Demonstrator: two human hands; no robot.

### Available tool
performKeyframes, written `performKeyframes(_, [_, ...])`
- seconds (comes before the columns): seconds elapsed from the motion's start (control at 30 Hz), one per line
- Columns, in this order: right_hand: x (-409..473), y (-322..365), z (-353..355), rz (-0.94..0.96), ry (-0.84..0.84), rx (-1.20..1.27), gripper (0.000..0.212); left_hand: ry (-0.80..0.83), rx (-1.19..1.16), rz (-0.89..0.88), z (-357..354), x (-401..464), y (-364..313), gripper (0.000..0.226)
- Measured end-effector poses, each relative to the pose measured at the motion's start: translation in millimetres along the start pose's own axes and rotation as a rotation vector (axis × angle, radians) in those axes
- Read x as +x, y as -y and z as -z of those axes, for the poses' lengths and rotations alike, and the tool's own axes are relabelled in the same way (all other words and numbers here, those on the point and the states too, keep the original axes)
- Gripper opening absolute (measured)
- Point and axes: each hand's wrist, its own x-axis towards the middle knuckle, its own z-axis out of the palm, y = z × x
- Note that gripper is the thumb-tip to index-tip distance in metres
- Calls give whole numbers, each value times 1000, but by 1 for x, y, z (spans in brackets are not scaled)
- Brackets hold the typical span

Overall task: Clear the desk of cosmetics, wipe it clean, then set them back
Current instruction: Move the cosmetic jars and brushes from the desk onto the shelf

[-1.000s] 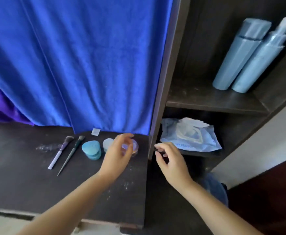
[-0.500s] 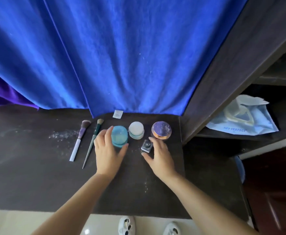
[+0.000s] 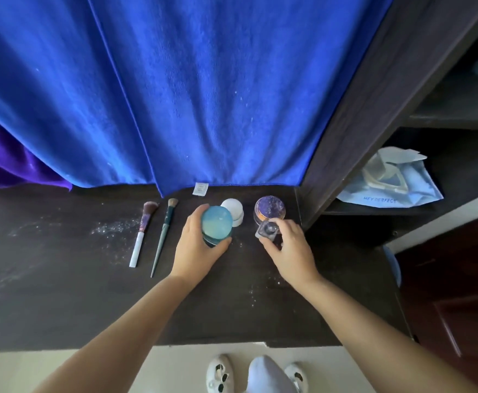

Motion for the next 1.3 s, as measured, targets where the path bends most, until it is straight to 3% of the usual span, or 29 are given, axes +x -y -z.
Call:
performKeyframes(0.2, [-9,3,106,84,-194,45,36,54,-112,-222,-18,-14,-93,76])
performKeyframes(0.37, [-18,-21,214,89,-419,-35,37,234,-254,-478,-53,-34,-198,74])
performKeyframes(0.5, [-2,-41,289,57,-561,-41,33,227,-327,-631,-86,-29,-277,74])
performKeyframes(0.63, [35,-53,328,82,-564,-28,32,111,-370,-553,-114,11,-335,79])
performKeyframes(0.83, [91,-49,341,67,-491,-53,27,-76,-200,-319,-137,74,-370,76])
performKeyframes(1.13, [117,-68,337,-14,-455,-99,30,-117,-23,-241,-154,98,-373,82])
performKeyframes(1.3, [109,-74,332,3,-485,-34,42,-43,10,-215,-152,96,-374,97])
